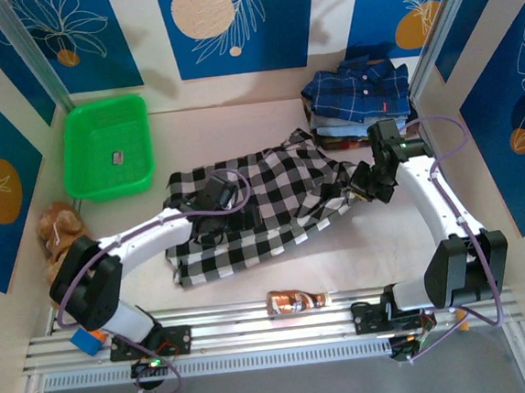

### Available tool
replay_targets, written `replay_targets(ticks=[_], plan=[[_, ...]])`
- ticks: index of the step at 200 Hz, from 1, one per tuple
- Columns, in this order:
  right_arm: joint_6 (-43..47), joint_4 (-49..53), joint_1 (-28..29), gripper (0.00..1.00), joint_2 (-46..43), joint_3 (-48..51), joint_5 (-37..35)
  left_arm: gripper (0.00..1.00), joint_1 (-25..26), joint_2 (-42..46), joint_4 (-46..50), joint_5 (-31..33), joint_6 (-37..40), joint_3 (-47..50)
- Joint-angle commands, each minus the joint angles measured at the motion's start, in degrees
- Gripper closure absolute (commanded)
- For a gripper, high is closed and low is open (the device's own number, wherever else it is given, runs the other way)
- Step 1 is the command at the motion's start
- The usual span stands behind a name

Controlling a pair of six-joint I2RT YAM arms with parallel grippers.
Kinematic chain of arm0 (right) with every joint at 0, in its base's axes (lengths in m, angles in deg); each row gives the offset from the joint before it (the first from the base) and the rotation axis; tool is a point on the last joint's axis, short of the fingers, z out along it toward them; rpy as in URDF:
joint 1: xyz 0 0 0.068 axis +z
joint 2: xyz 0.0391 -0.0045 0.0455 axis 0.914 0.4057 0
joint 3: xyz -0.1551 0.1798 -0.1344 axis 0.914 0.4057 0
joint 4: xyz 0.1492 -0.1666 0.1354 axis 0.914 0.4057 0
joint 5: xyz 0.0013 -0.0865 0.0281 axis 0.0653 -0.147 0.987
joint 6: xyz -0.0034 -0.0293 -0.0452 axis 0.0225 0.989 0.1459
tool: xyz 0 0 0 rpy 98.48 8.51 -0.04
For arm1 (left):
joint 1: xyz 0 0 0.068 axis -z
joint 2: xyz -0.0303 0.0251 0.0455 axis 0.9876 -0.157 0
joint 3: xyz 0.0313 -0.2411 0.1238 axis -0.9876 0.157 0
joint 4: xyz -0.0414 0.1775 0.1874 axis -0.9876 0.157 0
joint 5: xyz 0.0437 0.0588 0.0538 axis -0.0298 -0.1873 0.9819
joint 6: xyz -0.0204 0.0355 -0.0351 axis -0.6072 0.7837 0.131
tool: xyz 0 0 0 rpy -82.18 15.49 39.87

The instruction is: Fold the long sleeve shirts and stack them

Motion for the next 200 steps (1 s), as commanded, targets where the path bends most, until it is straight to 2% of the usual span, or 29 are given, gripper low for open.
replay_targets(ticks=[1, 57, 85, 97, 107, 115, 127, 146, 200], plan=[[0.97, 4.83, -1.15, 1.00, 0.59, 3.28, -1.77, 0.09, 0.44, -1.90, 1.54, 1.29, -2.63, 1.40], [-0.87, -0.24, -3.76, 1.00, -0.77, 19.03, -1.78, 0.09, -0.85, -4.43, 12.24, 9.33, -10.34, 7.04], [-1.61, -2.30, -5.13, 0.97, 1.30, 20.92, -1.97, 0.08, -2.27, -2.75, 13.44, 11.59, -11.04, 10.72], [-1.18, -2.86, -5.80, 0.90, 1.97, 20.77, -2.24, 0.08, -2.39, -2.08, 12.50, 11.63, -9.90, 11.53], [-0.73, -2.48, -6.65, 0.80, 2.54, 20.20, -1.86, 0.08, -2.32, -1.50, 11.21, 11.06, -8.67, 12.09], [-0.46, -2.02, -6.91, 0.68, 2.48, 19.67, -1.95, 0.08, -2.39, -1.15, 9.82, 10.49, -7.83, 12.41], [-0.53, -1.32, -6.95, 0.59, 1.87, 19.28, -2.60, 0.08, -2.38, -0.54, 7.21, 8.77, -6.75, 13.09], [-0.95, -0.66, -7.13, 0.55, 0.73, 19.57, -2.95, 0.08, -2.30, -0.15, 3.10, 6.45, -5.62, 13.95], [-2.80, -3.32, -7.70, 0.54, 2.99, 23.20, -3.30, 0.09, -2.07, 0.39, -1.62, 3.95, -5.25, 14.05]])
